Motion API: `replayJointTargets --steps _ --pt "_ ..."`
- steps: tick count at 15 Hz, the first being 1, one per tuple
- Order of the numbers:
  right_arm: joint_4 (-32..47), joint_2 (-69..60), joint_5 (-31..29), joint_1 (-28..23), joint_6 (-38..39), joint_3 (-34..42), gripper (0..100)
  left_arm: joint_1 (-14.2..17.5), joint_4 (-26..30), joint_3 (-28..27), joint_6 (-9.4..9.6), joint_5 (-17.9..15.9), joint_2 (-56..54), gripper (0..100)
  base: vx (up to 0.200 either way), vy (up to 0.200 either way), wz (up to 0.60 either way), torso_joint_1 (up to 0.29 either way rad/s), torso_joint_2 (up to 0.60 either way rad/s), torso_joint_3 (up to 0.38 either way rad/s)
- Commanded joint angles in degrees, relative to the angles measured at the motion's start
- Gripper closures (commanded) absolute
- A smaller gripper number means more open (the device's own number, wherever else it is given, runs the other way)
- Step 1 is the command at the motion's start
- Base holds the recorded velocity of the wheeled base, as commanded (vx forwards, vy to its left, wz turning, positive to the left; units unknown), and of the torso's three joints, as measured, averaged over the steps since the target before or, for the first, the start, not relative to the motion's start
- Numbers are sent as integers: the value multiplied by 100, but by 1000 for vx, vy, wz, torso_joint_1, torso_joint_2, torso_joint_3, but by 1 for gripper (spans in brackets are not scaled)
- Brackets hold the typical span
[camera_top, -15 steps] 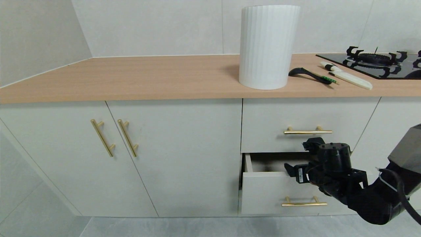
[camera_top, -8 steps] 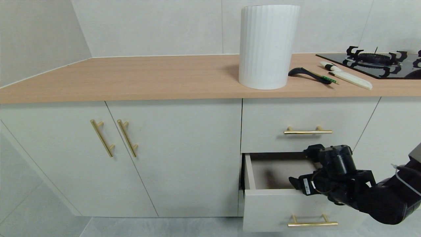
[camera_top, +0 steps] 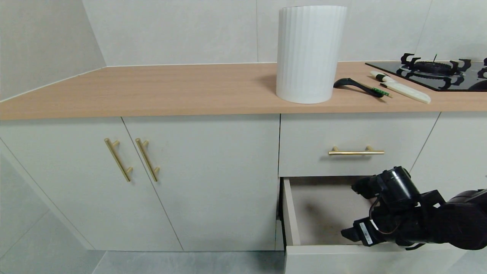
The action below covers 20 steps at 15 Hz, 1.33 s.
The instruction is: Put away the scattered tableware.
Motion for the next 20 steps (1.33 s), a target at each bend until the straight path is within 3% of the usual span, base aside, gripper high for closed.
replayJointTargets --steps 1,4,13,20 --pt "522 -255 106 39 6 -211 0 1 0 1 -1 -2 7 0 0 0 0 0 0 0" --pt "1638 -316 141 127 -3 -510 0 1 0 1 -1 -2 7 0 0 0 0 0 0 0" --pt "3387 -316 133 399 -390 -703 0 1 0 1 -1 -2 7 0 0 0 0 0 0 0" --pt "4011 -316 133 496 -592 -773 0 1 9 1 -1 -2 7 0 0 0 0 0 0 0"
